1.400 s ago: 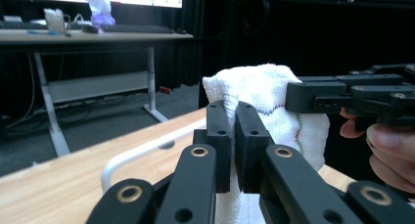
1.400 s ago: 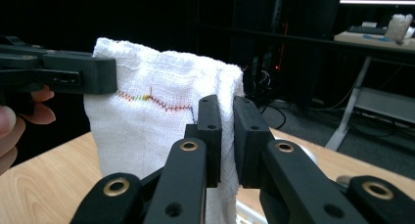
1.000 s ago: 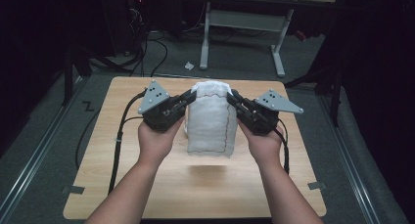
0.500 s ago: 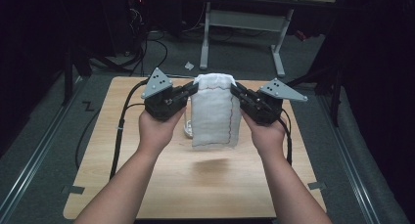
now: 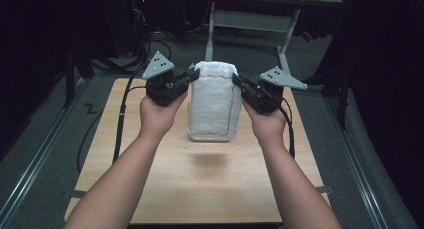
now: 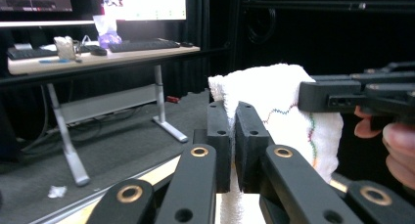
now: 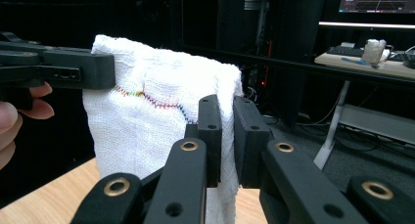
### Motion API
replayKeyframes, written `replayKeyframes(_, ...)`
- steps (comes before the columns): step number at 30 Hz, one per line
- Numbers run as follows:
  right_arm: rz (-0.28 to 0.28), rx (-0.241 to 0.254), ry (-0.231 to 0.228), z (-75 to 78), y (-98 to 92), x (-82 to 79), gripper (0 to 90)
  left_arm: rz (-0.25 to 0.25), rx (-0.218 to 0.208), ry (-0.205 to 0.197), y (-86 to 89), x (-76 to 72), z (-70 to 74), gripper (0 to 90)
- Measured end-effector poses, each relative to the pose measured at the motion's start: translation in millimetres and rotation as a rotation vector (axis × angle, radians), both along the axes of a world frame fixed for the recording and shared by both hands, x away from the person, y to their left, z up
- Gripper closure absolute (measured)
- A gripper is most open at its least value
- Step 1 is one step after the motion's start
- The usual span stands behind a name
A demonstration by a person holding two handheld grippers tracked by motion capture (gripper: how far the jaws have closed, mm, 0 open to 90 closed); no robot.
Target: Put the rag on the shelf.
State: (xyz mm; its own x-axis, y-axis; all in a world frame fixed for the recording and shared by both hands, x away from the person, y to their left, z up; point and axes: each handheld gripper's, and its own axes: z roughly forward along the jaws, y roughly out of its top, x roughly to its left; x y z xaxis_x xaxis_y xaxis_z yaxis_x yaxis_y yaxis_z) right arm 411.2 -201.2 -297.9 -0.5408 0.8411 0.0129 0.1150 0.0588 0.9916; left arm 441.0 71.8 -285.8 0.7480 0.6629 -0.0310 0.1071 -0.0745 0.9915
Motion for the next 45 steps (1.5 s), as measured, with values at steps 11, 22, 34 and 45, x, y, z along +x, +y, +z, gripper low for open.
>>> replayKeyframes(11,-0.004,0.014,0.004,8.5,-0.6,23.0,83.5,0.013,-0.031,0.005,-1.4,24.0,5.1,86.4)
replayKeyframes(22,0.014,0.034,0.055,4.5,-1.8,55.3,83.5,0.056,-0.010,0.011,-3.2,45.9,2.2,86.4)
replayKeyframes(34,0.002,0.011,0.116,-10.3,-0.5,95.9,83.3,0.109,-0.017,0.097,-7.8,88.0,-24.1,86.2)
replayKeyframes(45,-0.020,-0.039,0.192,-30.3,-1.7,120.9,83.3,0.141,0.035,0.179,-17.3,114.2,-48.4,86.0)
